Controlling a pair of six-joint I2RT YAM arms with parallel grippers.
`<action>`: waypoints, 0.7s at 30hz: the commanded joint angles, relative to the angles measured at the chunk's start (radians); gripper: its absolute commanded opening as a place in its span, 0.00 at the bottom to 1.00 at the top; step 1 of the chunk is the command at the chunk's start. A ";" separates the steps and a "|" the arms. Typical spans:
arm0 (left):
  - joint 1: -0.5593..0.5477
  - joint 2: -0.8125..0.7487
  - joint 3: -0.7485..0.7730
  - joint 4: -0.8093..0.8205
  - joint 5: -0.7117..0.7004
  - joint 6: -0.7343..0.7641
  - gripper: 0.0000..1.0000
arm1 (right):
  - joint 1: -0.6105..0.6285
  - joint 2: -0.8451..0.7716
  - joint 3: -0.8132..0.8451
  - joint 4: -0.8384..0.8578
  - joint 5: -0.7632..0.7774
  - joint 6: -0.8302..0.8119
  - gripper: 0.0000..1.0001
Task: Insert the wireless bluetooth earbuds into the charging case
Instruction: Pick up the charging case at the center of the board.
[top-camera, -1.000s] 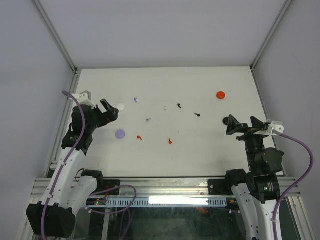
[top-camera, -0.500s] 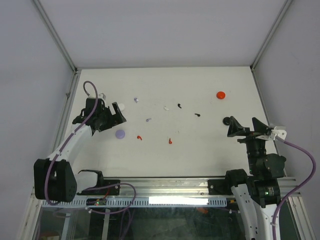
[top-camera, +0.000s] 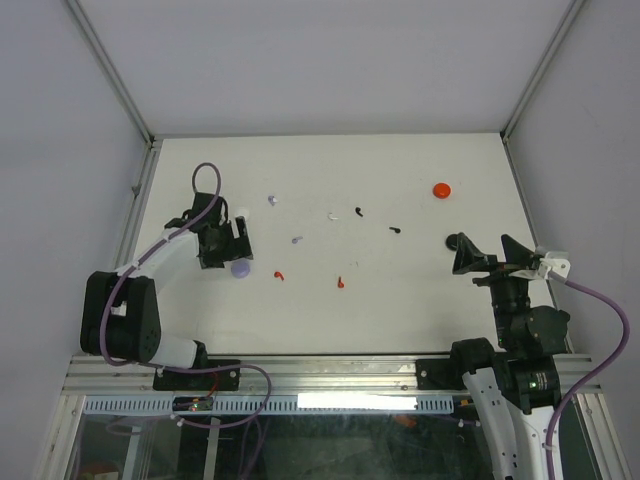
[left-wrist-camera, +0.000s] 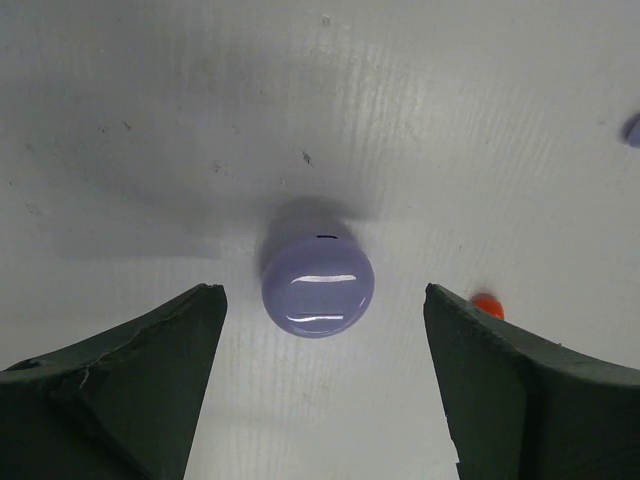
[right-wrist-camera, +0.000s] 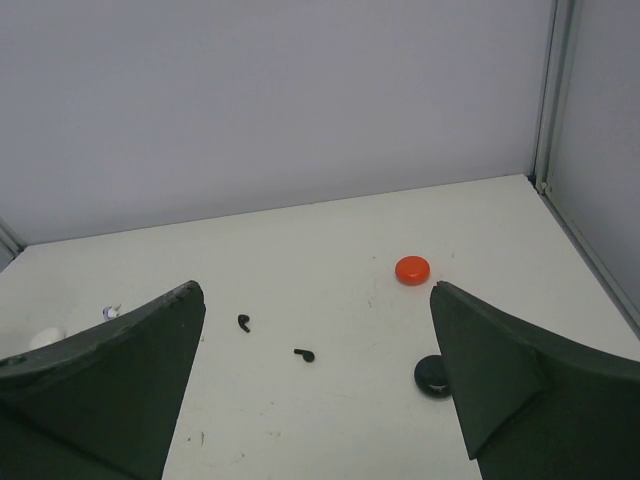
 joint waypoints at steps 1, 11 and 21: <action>-0.050 0.065 0.043 -0.022 -0.101 0.021 0.83 | 0.007 -0.011 0.002 0.059 0.001 -0.014 0.99; -0.118 0.152 0.077 -0.039 -0.177 0.019 0.72 | 0.015 -0.018 0.002 0.059 0.003 -0.013 0.99; -0.150 0.155 0.084 -0.079 -0.198 0.023 0.63 | 0.017 -0.020 0.001 0.056 0.025 -0.015 0.99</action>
